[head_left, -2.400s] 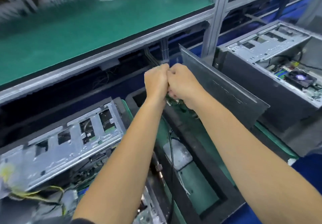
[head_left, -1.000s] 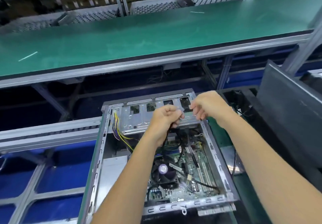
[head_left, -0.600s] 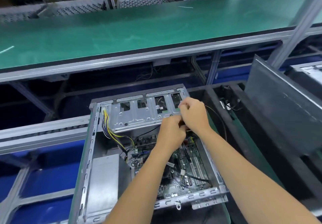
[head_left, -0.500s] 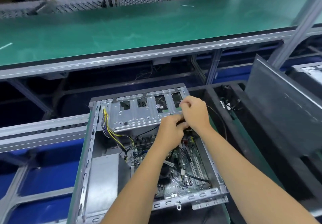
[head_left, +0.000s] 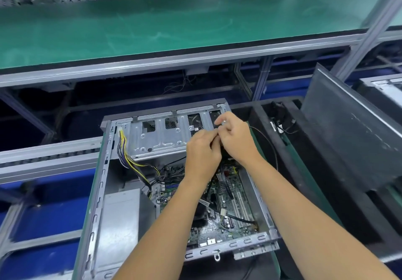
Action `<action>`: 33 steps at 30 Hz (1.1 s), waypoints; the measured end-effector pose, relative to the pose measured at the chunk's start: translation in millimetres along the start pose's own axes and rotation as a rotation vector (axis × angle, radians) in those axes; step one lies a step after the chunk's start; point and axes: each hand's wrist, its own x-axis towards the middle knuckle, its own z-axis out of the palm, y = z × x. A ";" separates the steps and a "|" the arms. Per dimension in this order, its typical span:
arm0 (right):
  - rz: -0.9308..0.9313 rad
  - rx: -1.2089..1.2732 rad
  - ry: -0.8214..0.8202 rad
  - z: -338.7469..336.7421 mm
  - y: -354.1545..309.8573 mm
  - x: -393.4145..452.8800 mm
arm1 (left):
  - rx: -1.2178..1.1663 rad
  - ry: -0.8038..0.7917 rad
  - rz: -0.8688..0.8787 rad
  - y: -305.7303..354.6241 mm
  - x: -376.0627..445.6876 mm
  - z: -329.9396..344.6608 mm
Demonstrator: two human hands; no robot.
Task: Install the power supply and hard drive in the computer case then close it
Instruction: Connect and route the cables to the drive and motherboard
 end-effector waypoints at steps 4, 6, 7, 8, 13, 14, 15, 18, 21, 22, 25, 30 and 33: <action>-0.011 0.047 0.002 -5.1 -1.3 2.3 | -0.477 -0.083 -0.429 -4.4 5.0 -7.6; -0.003 0.107 -0.016 -9.6 -1.9 3.4 | -0.623 -0.192 -0.547 -7.9 6.2 -11.6; -0.001 0.125 -0.029 -11.8 -1.2 4.0 | -0.688 -0.231 -0.567 -7.6 6.1 -13.0; 0.002 0.133 -0.042 -13.1 0.3 4.5 | -0.728 -0.251 -0.572 -6.3 6.2 -13.4; -0.008 0.114 -0.077 -13.3 1.0 4.6 | -0.669 -0.169 -0.527 -2.3 7.3 -8.4; -0.018 0.104 -0.080 -13.1 1.5 4.5 | -0.656 -0.141 -0.522 -2.4 7.1 -7.8; -0.026 0.095 -0.085 -13.1 2.2 4.5 | -0.645 -0.121 -0.525 -2.1 6.7 -7.7; -0.013 0.092 -0.096 -13.0 5.1 4.8 | -0.627 -0.154 -0.537 -0.3 6.0 -8.8; -0.004 0.095 -0.098 -12.1 6.3 5.9 | -0.621 -0.252 -0.411 -5.9 5.2 -17.1; -0.003 0.104 -0.105 -12.6 6.5 6.3 | -0.591 -0.300 -0.340 -9.2 5.3 -20.5; -0.008 0.114 -0.140 -15.1 7.8 6.4 | -0.382 -0.370 -0.129 -15.8 3.9 -24.3; -0.005 0.138 -0.188 -17.9 6.9 6.1 | 0.027 -0.171 0.146 -13.6 4.8 -12.0; 0.046 0.234 -0.142 -16.2 5.7 6.0 | 0.178 -0.085 0.305 -11.1 5.5 -11.0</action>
